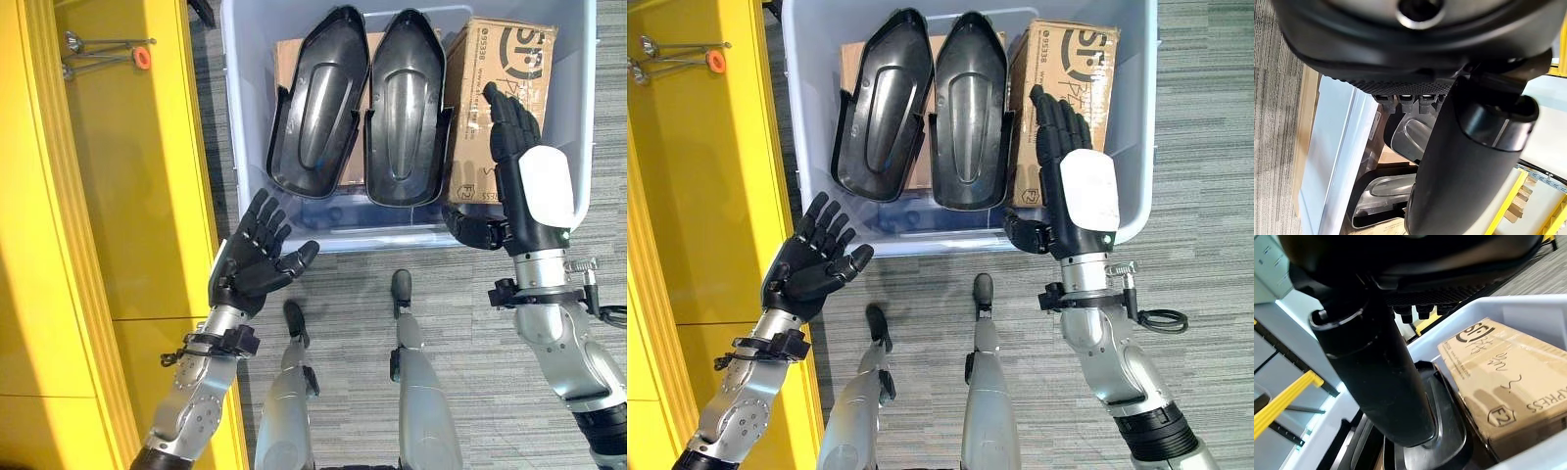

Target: Move parts from the plastic box to the shelf.

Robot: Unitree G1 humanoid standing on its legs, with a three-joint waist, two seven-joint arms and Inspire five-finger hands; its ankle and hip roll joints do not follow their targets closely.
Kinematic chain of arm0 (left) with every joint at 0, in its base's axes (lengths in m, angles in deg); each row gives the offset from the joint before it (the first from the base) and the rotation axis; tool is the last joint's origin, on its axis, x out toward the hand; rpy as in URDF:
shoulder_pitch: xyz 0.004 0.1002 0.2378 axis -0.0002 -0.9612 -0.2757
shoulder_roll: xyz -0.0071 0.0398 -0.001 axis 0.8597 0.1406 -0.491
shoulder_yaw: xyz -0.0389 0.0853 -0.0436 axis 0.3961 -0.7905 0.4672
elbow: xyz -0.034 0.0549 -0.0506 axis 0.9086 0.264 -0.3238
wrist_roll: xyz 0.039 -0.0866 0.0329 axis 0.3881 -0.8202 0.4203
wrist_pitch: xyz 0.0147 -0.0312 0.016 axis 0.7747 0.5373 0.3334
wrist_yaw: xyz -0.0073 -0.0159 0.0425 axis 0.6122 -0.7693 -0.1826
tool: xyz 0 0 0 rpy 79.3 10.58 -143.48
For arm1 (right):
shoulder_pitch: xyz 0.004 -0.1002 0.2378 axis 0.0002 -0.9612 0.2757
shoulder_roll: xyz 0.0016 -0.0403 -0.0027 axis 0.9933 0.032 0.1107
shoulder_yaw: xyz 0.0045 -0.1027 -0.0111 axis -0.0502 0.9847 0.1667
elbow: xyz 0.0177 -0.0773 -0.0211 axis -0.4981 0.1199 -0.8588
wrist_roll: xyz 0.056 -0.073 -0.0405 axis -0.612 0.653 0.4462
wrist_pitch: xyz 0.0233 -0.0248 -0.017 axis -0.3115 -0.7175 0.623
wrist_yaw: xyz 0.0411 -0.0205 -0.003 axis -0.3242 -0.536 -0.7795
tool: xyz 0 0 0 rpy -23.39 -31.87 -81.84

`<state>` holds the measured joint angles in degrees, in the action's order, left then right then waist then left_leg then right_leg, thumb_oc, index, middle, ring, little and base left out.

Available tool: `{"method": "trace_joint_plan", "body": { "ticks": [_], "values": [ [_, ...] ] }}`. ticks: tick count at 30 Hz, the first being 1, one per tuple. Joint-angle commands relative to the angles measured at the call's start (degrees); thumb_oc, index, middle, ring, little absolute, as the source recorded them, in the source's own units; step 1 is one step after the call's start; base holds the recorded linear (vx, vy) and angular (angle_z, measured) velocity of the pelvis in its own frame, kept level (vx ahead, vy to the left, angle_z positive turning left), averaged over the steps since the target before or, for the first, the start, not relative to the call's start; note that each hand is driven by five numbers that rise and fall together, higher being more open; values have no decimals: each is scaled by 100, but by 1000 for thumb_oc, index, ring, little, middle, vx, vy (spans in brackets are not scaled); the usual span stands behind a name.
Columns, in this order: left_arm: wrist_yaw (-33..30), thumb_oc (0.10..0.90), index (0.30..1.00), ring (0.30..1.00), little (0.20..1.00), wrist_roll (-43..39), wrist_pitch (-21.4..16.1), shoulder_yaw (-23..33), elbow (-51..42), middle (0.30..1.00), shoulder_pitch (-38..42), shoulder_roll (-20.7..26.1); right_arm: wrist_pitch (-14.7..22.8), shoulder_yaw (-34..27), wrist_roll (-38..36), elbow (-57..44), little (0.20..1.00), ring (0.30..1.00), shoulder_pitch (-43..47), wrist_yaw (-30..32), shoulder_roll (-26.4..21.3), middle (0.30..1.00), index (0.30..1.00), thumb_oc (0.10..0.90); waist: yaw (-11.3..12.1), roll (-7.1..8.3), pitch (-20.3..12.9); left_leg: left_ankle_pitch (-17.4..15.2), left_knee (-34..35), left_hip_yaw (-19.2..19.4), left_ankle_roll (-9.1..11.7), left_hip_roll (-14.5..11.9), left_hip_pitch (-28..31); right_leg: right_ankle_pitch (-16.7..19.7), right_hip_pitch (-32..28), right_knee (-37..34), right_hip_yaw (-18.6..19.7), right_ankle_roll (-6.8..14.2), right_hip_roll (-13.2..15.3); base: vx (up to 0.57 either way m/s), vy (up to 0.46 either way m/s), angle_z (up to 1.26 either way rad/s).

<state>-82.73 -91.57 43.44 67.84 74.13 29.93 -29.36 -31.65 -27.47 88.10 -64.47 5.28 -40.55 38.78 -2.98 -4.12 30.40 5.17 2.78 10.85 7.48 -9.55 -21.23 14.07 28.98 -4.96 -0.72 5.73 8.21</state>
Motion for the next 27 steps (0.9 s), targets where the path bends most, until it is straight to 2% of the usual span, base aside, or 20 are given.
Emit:
{"method": "trace_joint_plan", "body": {
  "ticks": [1, 16, 19, 27],
  "values": [
    [194, 900, 1000, 1000, 1000, 123, -373, 171, -678, 1000, -141, 127, 245, -133, 281, -496, 1000, 1000, 420, 181, -226, 1000, 1000, 900, -140, 133, -60, 94, -429, -35, -283, -5, -494, -916, 33, 936, -460, -81, 244, 0, 0, 0],
    [335, 900, 1000, 1000, 1000, 145, -321, 210, -644, 1000, -100, 187, 250, 148, 613, -405, 1000, 1000, 638, -243, -440, 1000, 1000, 900, -58, 139, -60, 130, -430, -77, -286, 1, -620, -921, 107, 935, -510, -98, 230, -4, -11, 1],
    [384, 900, 1000, 1000, 1000, 137, -250, 217, -660, 1000, -62, 212, 339, 318, 851, -371, 1000, 1000, 942, -403, -576, 1000, 1000, 900, 10, 117, -60, 151, -435, -116, -279, 2, -681, -927, 128, 928, -554, -105, 229, -25, -42, 2],
    [392, 900, 1000, 1000, 1000, 112, -217, 224, -633, 1000, -28, 200, 267, 378, 883, -285, 1000, 1000, 1108, -187, -597, 1000, 1000, 900, 40, 97, -60, 175, -403, -136, -275, 12, -673, -927, 108, 911, -576, -120, 220, -1, -4, 0]
  ]
}}
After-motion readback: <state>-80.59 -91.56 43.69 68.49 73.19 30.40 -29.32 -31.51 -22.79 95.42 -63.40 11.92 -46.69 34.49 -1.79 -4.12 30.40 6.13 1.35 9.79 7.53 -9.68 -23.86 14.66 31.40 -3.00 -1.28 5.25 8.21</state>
